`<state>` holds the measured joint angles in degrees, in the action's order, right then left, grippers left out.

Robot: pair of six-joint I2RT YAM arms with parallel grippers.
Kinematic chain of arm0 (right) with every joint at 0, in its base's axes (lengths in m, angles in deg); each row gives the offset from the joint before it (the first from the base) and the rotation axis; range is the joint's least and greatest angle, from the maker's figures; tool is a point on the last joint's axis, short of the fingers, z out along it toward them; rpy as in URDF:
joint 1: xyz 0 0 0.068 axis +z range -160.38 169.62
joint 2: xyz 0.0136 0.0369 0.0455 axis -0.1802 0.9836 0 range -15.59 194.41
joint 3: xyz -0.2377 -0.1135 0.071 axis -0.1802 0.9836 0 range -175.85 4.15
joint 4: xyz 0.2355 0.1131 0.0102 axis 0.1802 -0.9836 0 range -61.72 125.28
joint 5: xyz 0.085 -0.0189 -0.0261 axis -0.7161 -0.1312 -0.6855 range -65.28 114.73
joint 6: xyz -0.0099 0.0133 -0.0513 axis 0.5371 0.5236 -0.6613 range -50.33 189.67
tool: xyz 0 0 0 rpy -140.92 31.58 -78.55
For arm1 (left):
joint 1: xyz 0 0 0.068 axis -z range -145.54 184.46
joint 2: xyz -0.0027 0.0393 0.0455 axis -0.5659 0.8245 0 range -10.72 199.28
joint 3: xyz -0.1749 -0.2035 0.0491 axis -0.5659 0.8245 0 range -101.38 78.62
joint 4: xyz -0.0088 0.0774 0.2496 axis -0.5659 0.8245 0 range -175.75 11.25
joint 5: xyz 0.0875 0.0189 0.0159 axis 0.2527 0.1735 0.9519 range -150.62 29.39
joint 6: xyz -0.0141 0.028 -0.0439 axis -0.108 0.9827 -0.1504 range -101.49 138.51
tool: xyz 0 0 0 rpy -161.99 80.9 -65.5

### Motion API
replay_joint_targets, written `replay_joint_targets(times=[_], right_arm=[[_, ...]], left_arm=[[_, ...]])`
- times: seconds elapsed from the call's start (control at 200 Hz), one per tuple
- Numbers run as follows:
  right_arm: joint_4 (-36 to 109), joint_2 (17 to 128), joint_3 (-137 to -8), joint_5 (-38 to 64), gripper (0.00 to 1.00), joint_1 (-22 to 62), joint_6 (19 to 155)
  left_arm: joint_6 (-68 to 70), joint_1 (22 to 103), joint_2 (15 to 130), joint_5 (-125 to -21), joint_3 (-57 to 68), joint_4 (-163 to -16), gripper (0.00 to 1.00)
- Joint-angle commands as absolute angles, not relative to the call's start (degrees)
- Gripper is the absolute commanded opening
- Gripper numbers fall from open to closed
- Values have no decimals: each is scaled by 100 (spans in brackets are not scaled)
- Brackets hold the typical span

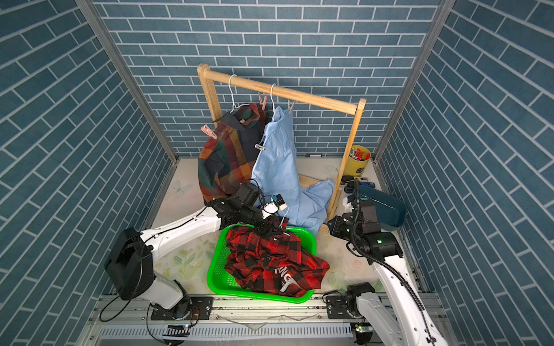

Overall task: Remove the clothespins securing long-sleeve shirts to the hanger
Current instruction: Remove the long-sleeve shirt from the hanger.

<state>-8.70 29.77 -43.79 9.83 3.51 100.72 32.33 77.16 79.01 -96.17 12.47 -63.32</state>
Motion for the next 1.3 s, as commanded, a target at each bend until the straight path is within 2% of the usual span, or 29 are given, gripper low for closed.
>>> replay_joint_targets(times=[0.0, 0.17, 0.325, 0.455, 0.555, 0.705, 0.795, 0.87, 0.94, 0.985, 1.09, 1.195, 1.25, 1.295], right_arm=[[-1052, 2983, -4506, 891, 24, 369, 9938], [-1018, 2911, -4550, 605, 24, 369, 9920], [-958, 2696, -4502, -284, 33, 378, 9920], [-1155, 2512, -4557, -431, 36, 377, 9847], [-1240, 2492, -4560, -358, 36, 377, 9814], [-1172, 2539, -4559, -234, 35, 377, 9805], [-1173, 2630, -4559, -147, 35, 377, 9782], [-1147, 2693, -4552, -147, 35, 376, 9779], [-1138, 2719, -4567, -140, 35, 377, 9779], [-1124, 2729, -4584, -129, 35, 377, 9771], [-1145, 2749, -4632, -120, 35, 377, 9761], [-1136, 2737, -4621, -111, 35, 377, 9777], [-1138, 2729, -4612, -120, 35, 377, 9788], [-1131, 2730, -4599, -125, 35, 382, 9797]], left_arm=[[3450, 7557, 8035, -10111, 1039, -5851, 62], [3495, 7341, 8380, -10468, 873, -5653, 57], [3539, 7260, 8616, -10426, 705, -5605, 57], [3521, 7243, 8804, -10513, 595, -5606, 55], [3563, 7243, 8893, -10541, 518, -5510, 49], [3635, 7243, 8917, -10671, 587, -5414, 43], [3618, 7245, 8869, -10697, 694, -5477, 34], [3592, 7243, 8843, -10732, 749, -5499, 32], [3582, 7247, 8847, -10771, 773, -5523, 24], [3561, 7257, 8868, -10777, 770, -5533, 23], [3547, 7256, 8924, -10806, 768, -5525, 23], [3547, 7252, 9000, -10782, 750, -5517, 32], [3514, 7252, 9038, -10687, 734, -5570, 43], [3473, 7252, 9059, -10582, 735, -5620, 45]])
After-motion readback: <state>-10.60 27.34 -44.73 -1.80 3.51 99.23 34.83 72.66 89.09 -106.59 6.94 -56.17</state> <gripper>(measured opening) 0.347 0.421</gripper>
